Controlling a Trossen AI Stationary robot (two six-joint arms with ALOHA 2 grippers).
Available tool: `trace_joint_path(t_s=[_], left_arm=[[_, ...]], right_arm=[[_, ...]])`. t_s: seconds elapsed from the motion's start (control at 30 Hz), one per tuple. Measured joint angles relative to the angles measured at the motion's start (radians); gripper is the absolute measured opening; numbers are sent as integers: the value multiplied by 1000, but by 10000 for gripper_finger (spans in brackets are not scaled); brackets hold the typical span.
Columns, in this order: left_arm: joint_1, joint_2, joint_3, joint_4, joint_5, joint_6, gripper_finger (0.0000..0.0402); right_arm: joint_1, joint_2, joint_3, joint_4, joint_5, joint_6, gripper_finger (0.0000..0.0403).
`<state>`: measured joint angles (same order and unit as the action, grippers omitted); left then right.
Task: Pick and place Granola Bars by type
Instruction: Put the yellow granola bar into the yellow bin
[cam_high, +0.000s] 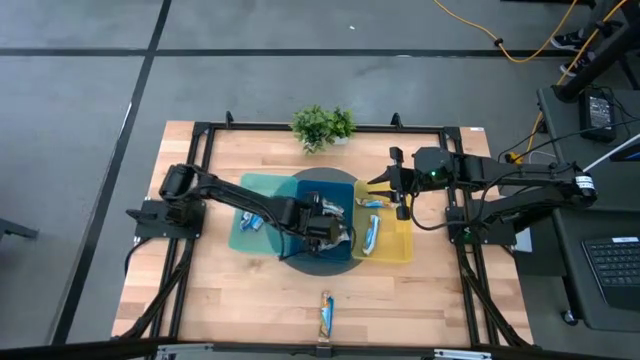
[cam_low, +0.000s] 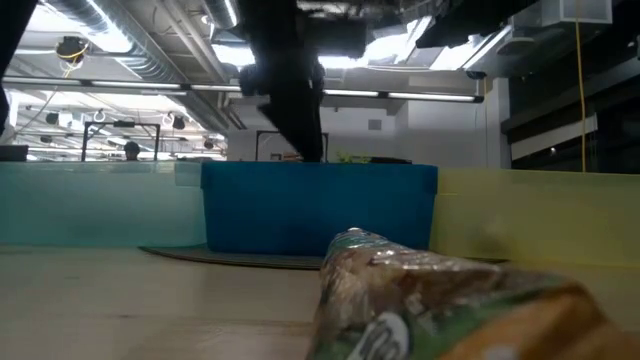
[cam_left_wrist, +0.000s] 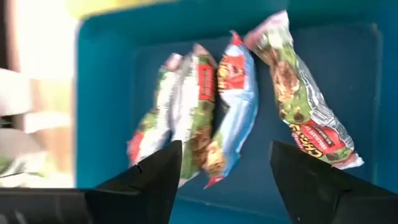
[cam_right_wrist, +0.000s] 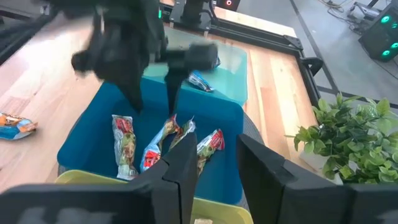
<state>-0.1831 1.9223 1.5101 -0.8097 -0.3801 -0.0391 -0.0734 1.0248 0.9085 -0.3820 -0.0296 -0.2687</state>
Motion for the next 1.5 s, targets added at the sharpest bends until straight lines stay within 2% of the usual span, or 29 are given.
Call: trace_joint_path(t_s=[0.33,0.63,0.73,0.9,1.2,1.37,1.5], left_arm=[[-23,-194,0,-3,-57,-91,209],[-69,-353,0,-2,-101,-180,180],[-85,-393,0,-2,-101,-184,171],[-99,-443,0,-4,-101,-186,154],[-87,-595,0,-182,-172,-254,95],[-65,-769,-96,-162,-176,-231,57],[-21,-993,-274,-88,-165,-252,23]], right_arm=[[14,0,0,-1,1,-7,115],[155,-2,0,-3,2,-129,115],[193,-2,0,-2,56,-115,115],[234,-2,0,3,220,-52,115],[298,-3,16,0,239,-49,115],[323,-3,18,2,239,-46,115],[340,-3,18,2,246,7,115]])
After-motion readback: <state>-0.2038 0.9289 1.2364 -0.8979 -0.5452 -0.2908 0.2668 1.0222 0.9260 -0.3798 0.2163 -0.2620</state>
